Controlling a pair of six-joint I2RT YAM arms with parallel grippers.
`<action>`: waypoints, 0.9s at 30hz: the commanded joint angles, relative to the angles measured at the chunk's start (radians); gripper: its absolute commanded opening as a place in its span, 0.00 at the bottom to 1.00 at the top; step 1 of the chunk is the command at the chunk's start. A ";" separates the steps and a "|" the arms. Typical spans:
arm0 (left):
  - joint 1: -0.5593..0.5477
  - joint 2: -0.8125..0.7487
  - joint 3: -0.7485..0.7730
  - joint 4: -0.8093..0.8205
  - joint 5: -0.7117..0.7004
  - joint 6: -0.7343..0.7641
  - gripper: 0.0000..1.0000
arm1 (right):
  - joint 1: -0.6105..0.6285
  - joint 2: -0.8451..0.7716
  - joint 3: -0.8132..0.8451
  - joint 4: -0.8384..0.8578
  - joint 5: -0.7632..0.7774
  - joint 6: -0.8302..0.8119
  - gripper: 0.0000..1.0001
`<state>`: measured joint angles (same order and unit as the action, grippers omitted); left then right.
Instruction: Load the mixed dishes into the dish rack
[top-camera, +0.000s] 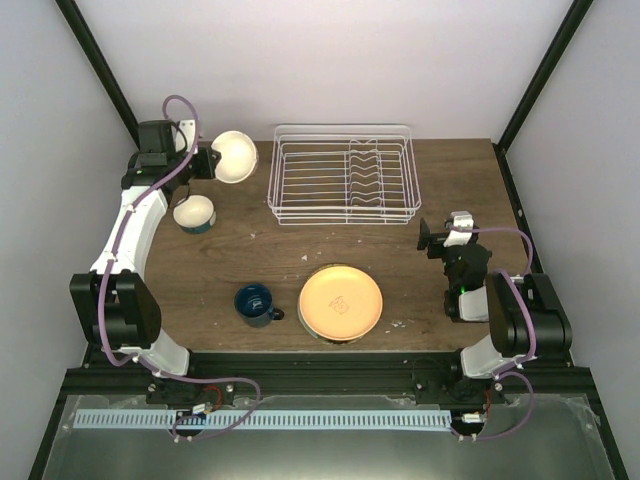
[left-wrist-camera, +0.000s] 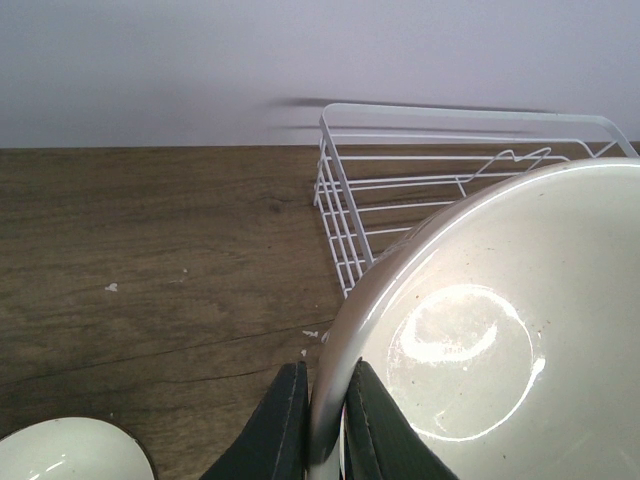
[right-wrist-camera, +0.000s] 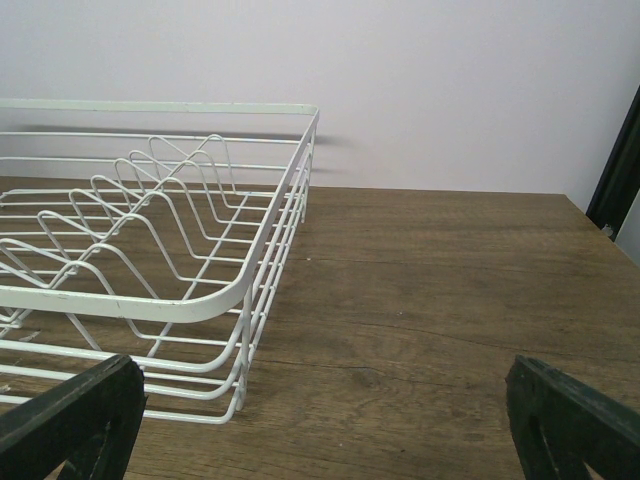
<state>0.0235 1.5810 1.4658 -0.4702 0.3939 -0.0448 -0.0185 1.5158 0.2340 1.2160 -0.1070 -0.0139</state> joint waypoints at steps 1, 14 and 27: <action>0.003 -0.003 0.022 0.091 0.037 -0.026 0.00 | -0.009 0.004 0.010 0.015 0.014 0.002 1.00; -0.004 -0.041 -0.070 0.125 0.114 -0.017 0.00 | -0.009 0.004 0.010 0.013 0.010 0.004 1.00; -0.093 -0.085 -0.159 0.206 0.109 -0.035 0.00 | 0.163 -0.273 0.498 -0.892 0.159 -0.038 1.00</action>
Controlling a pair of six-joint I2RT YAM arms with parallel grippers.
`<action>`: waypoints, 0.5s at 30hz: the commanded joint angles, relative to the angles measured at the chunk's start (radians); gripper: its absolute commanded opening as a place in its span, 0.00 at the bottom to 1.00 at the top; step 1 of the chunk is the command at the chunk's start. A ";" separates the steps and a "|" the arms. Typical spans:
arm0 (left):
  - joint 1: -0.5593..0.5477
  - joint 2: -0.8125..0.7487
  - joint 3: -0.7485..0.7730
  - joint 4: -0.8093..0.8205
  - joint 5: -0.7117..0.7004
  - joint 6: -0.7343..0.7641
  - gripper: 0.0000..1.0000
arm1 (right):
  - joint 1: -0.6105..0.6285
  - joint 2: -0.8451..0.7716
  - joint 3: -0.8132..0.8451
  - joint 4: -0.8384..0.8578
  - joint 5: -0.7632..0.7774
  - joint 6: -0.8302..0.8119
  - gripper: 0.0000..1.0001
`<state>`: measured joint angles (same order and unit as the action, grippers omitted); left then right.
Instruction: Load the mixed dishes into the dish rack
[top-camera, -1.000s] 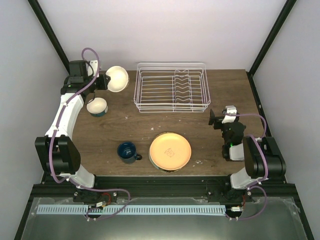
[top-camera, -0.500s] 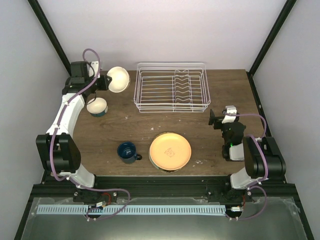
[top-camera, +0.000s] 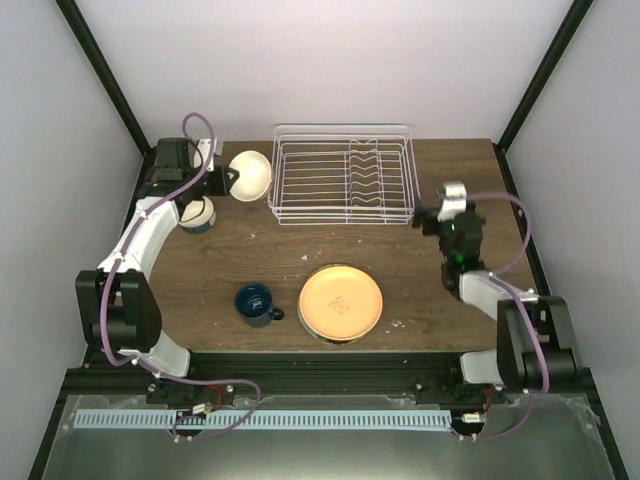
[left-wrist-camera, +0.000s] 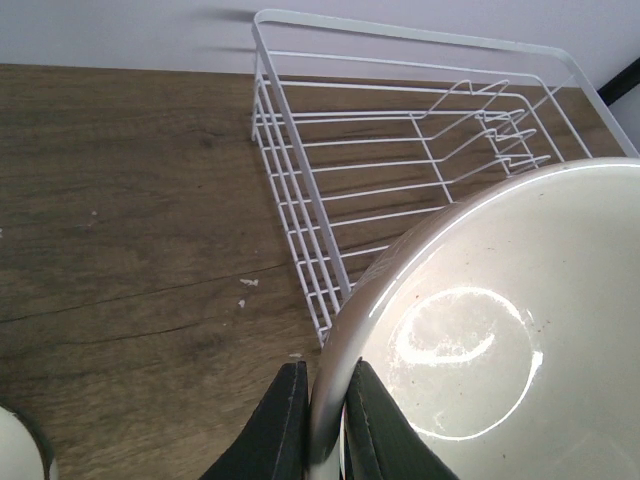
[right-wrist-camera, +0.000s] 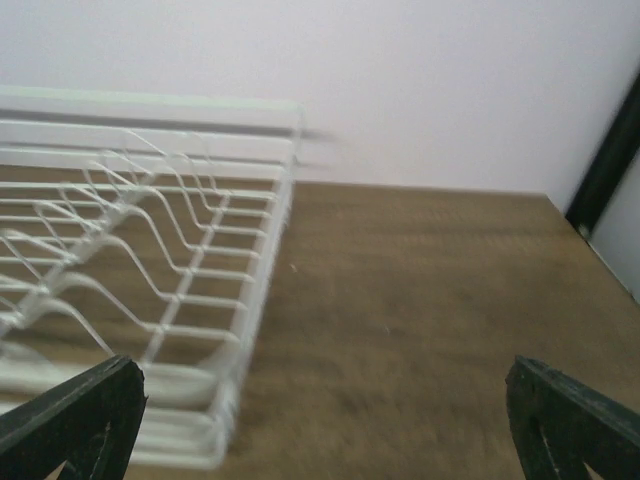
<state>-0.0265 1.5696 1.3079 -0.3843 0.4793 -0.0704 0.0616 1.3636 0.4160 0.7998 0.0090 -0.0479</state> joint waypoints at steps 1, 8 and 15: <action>-0.062 -0.074 -0.002 0.126 0.019 -0.008 0.00 | 0.094 -0.134 0.404 -0.588 -0.013 0.058 1.00; -0.177 -0.060 -0.020 0.208 0.033 -0.061 0.00 | 0.138 -0.137 0.618 -0.704 -0.524 0.428 1.00; -0.233 -0.043 -0.027 0.251 0.054 -0.097 0.00 | 0.179 0.006 0.676 -0.657 -0.886 0.544 1.00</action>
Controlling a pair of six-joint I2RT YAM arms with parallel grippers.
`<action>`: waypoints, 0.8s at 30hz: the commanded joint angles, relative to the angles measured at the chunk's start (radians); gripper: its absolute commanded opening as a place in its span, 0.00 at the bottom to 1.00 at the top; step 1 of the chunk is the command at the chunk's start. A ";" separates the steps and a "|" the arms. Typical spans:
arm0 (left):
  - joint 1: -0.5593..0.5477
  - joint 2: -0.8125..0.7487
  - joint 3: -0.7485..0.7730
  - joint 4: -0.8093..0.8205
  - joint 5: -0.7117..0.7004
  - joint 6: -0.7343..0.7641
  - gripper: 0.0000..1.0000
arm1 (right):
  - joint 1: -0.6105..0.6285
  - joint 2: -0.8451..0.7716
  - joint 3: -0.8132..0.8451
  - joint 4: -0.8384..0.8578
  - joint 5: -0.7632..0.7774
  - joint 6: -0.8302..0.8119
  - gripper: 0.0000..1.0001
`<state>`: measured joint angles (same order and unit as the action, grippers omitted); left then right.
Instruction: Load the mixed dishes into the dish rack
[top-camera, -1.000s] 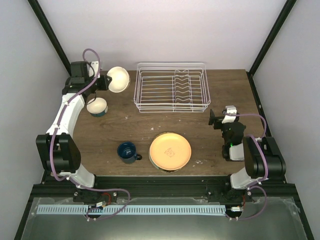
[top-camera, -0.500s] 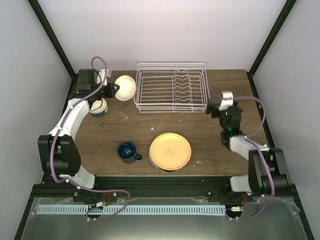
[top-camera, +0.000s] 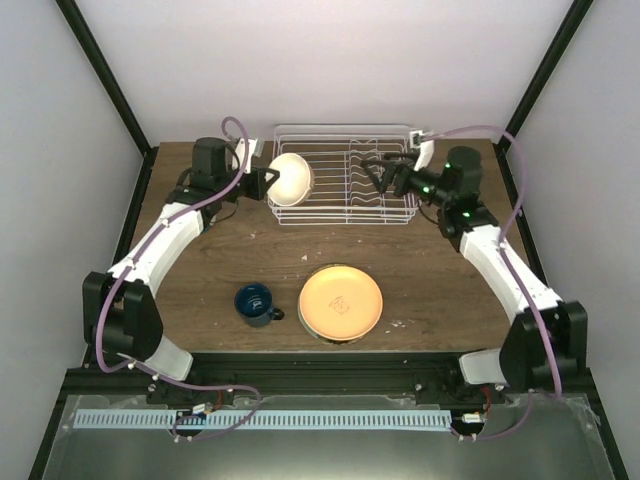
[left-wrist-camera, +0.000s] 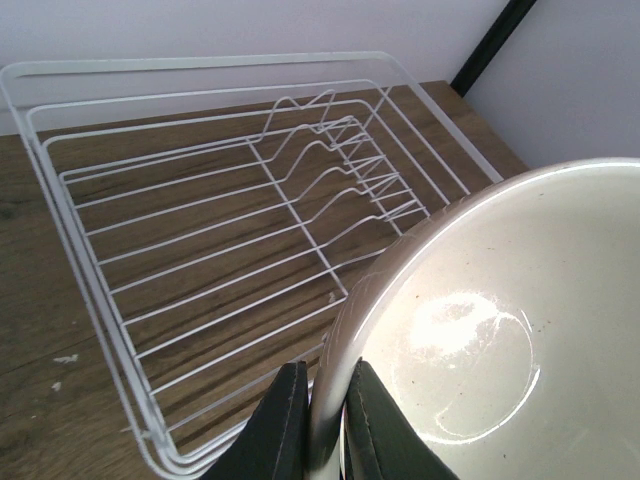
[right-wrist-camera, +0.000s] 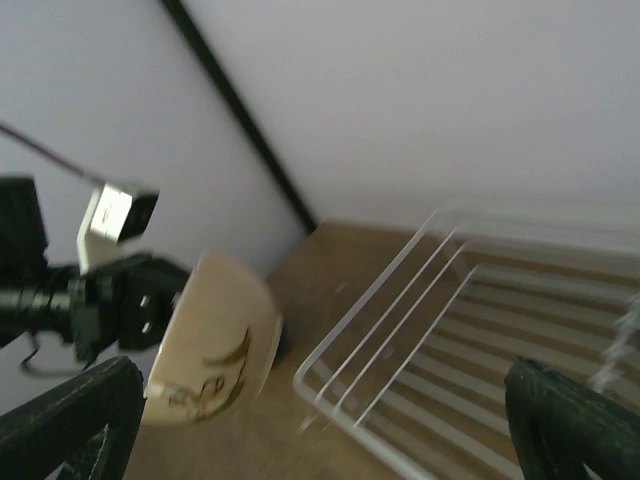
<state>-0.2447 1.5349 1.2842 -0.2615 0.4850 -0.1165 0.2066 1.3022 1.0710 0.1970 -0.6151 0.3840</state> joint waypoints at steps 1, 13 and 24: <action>-0.023 -0.008 -0.004 0.133 0.051 -0.053 0.00 | 0.042 0.086 0.025 -0.049 -0.290 0.121 1.00; -0.072 0.012 -0.025 0.157 0.049 -0.058 0.00 | 0.116 0.267 0.068 0.110 -0.502 0.274 1.00; -0.112 0.045 -0.020 0.165 0.036 -0.057 0.00 | 0.164 0.369 0.136 0.125 -0.514 0.280 1.00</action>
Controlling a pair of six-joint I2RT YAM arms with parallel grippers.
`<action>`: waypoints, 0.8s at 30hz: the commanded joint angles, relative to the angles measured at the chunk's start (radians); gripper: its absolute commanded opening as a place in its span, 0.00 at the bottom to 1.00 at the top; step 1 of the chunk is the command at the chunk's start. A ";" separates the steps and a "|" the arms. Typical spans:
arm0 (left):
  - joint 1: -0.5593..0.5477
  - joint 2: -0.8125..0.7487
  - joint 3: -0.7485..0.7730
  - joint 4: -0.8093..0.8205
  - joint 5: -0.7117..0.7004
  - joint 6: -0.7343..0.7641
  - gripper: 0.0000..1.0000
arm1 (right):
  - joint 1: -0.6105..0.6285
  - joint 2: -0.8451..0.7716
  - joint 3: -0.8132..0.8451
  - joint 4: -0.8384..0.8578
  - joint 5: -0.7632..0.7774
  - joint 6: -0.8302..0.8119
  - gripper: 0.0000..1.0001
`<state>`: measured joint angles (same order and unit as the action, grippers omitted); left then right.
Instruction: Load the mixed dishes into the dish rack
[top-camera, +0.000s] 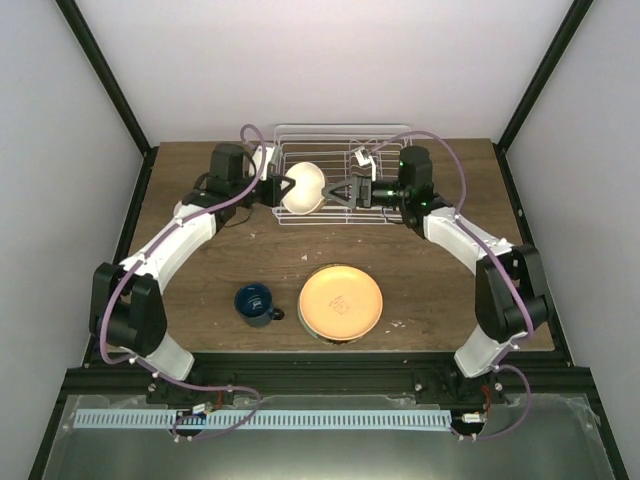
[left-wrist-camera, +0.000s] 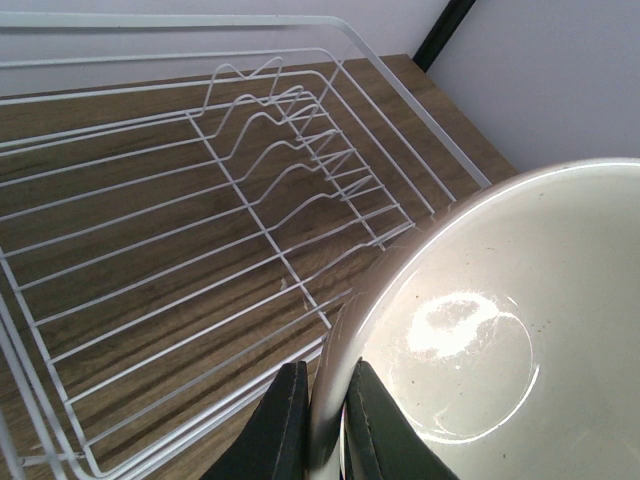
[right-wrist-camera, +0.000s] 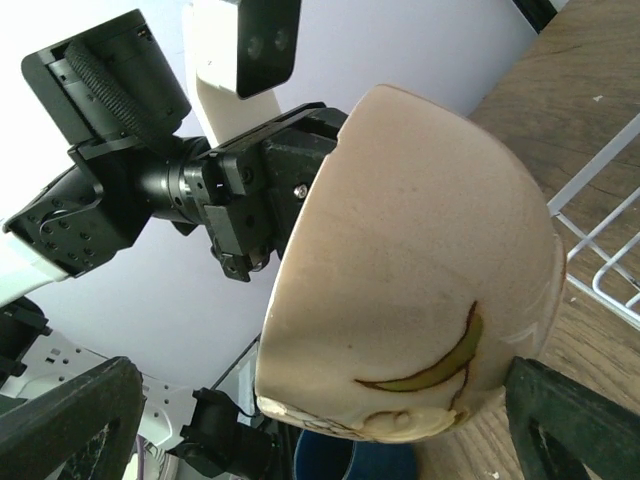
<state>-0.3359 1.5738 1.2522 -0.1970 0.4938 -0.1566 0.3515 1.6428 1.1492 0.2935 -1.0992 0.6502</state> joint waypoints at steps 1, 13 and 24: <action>-0.025 0.010 0.013 0.100 0.025 -0.016 0.00 | 0.020 0.034 0.063 0.031 -0.028 0.014 1.00; -0.034 0.025 0.024 0.095 0.021 -0.017 0.00 | 0.023 0.062 0.074 -0.008 0.009 -0.025 1.00; -0.034 0.020 0.036 0.053 -0.022 0.018 0.00 | 0.023 0.049 0.117 -0.193 0.126 -0.181 1.00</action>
<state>-0.3538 1.6043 1.2526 -0.1932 0.4404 -0.1486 0.3599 1.6970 1.2102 0.1619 -1.0233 0.5358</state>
